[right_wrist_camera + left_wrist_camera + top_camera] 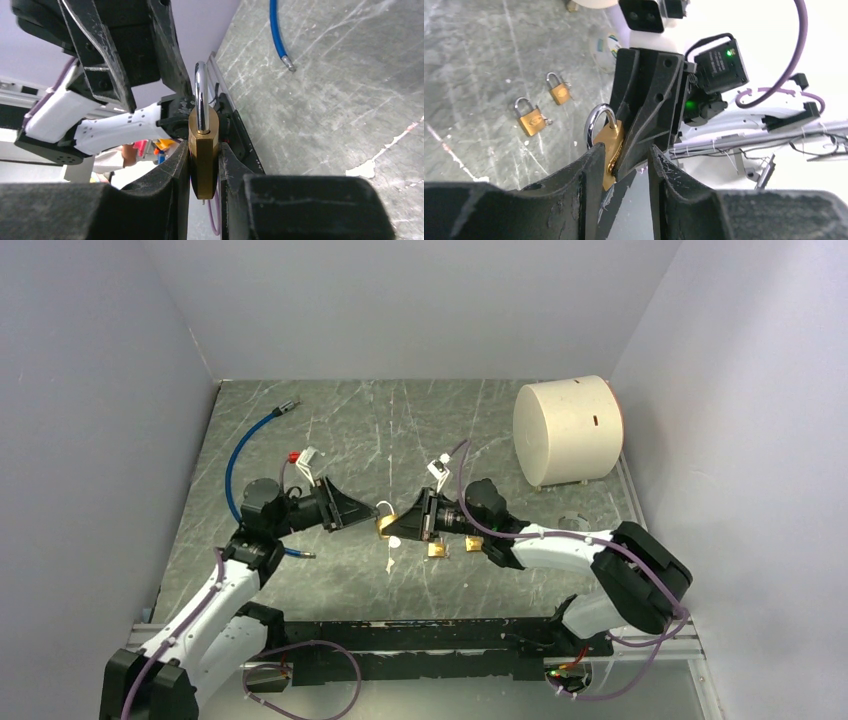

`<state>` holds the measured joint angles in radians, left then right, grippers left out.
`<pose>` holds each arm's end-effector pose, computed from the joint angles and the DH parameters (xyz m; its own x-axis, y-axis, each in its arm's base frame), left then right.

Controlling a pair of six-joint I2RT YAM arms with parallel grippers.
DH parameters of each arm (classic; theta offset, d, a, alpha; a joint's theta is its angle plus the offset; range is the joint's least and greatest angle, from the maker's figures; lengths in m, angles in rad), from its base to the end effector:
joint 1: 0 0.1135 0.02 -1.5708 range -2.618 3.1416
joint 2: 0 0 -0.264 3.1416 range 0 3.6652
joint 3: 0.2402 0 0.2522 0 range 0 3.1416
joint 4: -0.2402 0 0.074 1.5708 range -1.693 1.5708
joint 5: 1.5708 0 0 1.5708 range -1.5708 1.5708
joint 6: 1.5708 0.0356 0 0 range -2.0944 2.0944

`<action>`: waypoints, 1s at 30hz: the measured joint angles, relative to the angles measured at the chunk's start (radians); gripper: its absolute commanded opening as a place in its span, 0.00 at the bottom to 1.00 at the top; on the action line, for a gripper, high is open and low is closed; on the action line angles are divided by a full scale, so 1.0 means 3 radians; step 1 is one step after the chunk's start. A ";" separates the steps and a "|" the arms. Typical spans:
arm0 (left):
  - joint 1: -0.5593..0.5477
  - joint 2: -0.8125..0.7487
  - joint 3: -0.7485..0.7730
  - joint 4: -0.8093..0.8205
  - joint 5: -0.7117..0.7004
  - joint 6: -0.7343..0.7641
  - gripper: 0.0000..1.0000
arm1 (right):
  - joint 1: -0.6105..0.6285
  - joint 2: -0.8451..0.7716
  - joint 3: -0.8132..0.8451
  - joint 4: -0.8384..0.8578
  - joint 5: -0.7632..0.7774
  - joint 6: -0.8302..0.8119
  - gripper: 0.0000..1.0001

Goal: Lock with the key
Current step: Lock the lock.

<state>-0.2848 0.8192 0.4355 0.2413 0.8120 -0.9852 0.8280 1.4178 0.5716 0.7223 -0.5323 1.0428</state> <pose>0.1721 -0.0773 0.2563 -0.8109 -0.3601 -0.4613 0.3744 0.2866 -0.8819 0.1835 0.2265 0.2178 -0.8846 0.1371 -0.4458 -0.4191 0.1853 0.8888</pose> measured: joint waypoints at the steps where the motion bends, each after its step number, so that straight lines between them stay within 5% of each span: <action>1: 0.0000 0.0029 -0.0042 0.0158 0.0083 -0.0095 0.43 | 0.0000 -0.0008 -0.0022 0.0060 0.0001 0.0033 0.00; 10: 0.0000 -0.0060 -0.0064 0.0587 0.0271 -0.0306 0.55 | 0.0001 -0.0112 -0.0027 0.0292 0.0034 0.0163 0.00; 18: 0.0000 -0.0364 0.0178 -0.0080 0.0045 0.0017 0.62 | 0.0001 -0.0504 -0.0023 -0.0065 0.0186 -0.0006 0.00; 30: 0.0001 -0.0032 0.0252 0.0058 0.0192 -0.0022 0.55 | 0.0064 -0.0571 0.0075 -0.0315 0.0042 -0.0175 0.00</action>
<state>-0.2844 0.8097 0.5110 0.2588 0.8696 -0.9916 0.8471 1.2465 0.5941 0.6277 -0.5198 0.9901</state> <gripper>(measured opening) 0.584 0.229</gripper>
